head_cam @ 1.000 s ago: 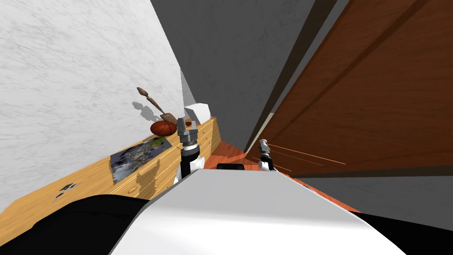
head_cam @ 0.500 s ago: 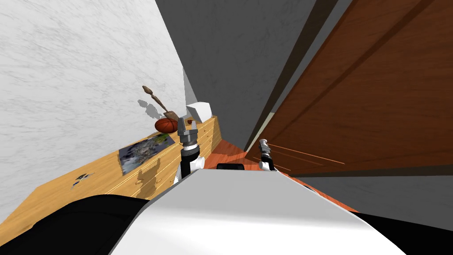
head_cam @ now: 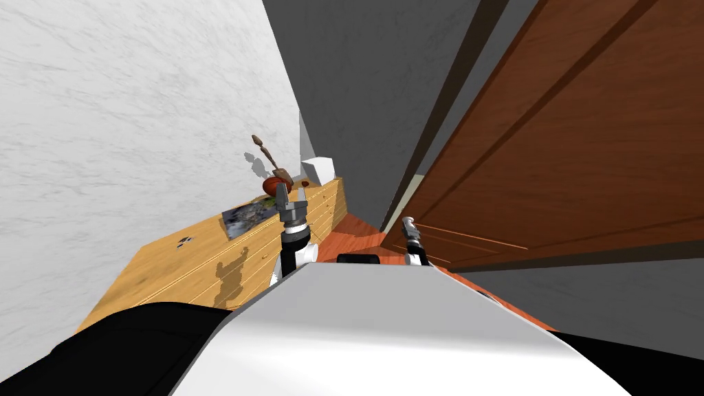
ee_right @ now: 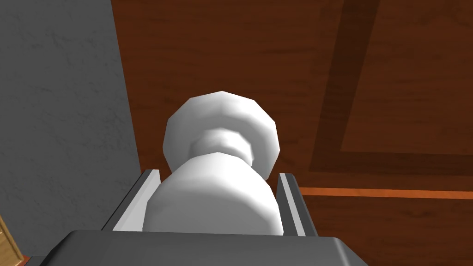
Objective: Pull the door open
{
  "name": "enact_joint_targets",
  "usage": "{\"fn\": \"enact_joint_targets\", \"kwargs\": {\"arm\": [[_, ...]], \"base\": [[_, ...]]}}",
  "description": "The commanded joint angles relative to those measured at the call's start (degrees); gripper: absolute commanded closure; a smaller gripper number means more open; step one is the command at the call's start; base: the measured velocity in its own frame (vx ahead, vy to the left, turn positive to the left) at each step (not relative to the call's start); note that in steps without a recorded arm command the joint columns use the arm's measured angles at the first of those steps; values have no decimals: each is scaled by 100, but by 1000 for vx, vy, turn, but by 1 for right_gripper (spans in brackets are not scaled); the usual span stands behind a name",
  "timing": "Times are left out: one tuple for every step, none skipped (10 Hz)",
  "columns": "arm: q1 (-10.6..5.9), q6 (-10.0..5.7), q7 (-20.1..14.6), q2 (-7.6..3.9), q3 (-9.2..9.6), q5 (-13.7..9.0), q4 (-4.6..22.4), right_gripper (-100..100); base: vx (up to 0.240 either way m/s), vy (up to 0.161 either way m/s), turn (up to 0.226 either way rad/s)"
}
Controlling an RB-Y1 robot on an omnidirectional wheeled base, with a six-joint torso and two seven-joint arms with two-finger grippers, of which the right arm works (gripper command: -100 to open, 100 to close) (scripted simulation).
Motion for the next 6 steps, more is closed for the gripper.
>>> {"fn": "enact_joint_targets", "kwargs": {"arm": [[52,-17,-182,-111,160,71,-100,100],[74,-25,-254,-154,223,99,-120,100],[100,-33,-338,-205,296,131,-142,100],[86,-19,-278,-186,240,105,-124,100],[161,-76,-429,-274,388,181,-154,100],[188,-111,-494,-318,450,214,-171,100]], "base": [[-240,-40,146],[-248,-32,102],[-231,-18,99],[-102,-7,23],[-184,-29,91],[-256,-60,116]]}}
